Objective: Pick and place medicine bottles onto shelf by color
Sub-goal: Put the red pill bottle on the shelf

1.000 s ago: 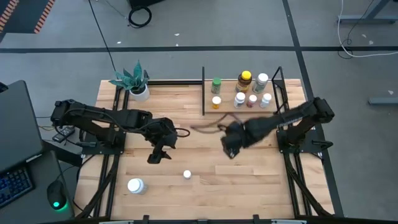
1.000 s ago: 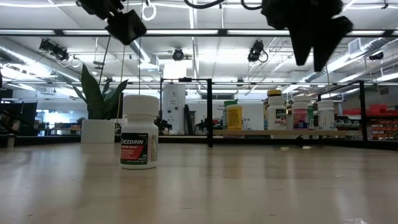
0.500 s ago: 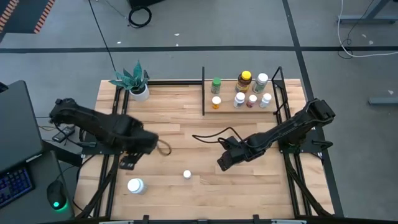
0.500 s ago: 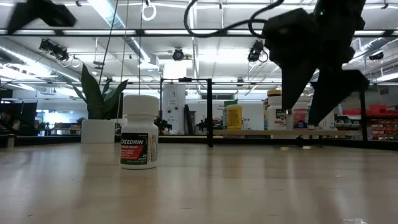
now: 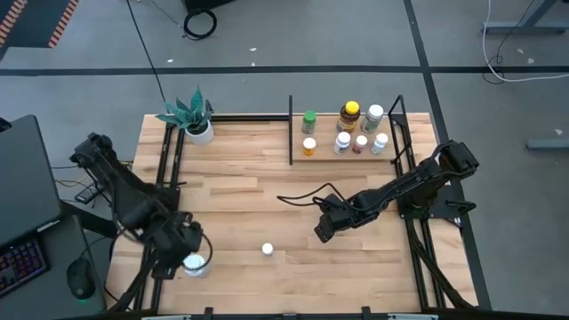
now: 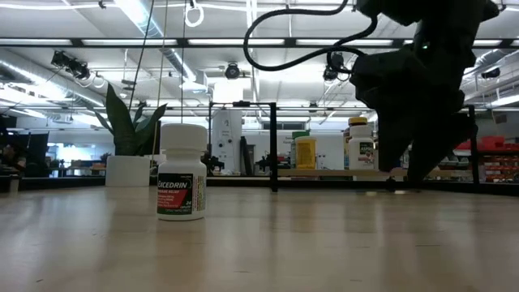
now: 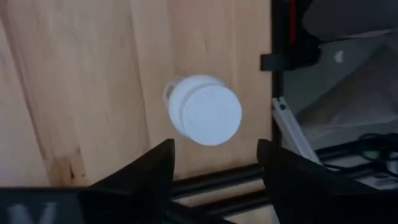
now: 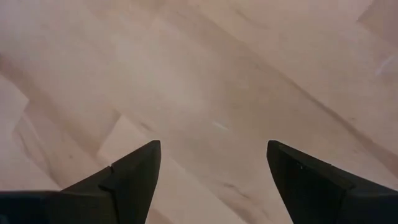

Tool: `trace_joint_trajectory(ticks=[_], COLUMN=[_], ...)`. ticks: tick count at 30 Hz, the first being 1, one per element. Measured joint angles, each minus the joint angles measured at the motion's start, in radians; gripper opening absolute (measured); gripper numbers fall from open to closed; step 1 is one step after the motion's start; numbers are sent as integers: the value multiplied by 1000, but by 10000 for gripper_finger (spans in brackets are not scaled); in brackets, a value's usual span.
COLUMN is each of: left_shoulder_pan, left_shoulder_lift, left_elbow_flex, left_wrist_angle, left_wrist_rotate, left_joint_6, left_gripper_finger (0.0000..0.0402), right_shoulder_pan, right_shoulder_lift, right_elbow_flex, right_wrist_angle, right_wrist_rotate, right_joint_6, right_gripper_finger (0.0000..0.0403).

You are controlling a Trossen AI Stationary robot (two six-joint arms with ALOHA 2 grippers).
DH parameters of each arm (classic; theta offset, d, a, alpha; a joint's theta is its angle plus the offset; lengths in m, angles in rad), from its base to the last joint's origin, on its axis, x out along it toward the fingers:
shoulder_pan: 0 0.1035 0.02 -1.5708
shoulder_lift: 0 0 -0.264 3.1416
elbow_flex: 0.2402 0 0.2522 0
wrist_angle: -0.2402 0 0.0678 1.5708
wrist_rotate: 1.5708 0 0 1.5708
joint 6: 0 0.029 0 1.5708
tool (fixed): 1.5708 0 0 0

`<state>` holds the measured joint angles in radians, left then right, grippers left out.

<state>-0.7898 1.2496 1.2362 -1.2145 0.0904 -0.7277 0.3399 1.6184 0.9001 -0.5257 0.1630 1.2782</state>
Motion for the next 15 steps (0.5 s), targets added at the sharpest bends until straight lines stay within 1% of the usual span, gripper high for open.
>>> trace_joint_trajectory(ticks=[4,8,11,15], left_shoulder_pan=[-69,-121,-138,-140], left_shoulder_lift=[58,107,127,127], left_elbow_flex=[0,0,-1,-1], left_wrist_angle=[-5,0,27,59], left_wrist_rotate=[-25,-88,-98,-98], left_joint_6=[-63,-127,-146,-158], left_gripper_finger=[235,242,259,296], right_shoulder_pan=[-21,-43,-62,-83], right_shoulder_lift=[0,0,0,0], right_elbow_flex=[0,0,0,0], right_wrist_angle=[2,12,19,35], right_wrist_rotate=[0,-7,-27,-65], right_joint_6=[-15,-66,-106,-144], right_gripper_finger=[300,300,300,300])
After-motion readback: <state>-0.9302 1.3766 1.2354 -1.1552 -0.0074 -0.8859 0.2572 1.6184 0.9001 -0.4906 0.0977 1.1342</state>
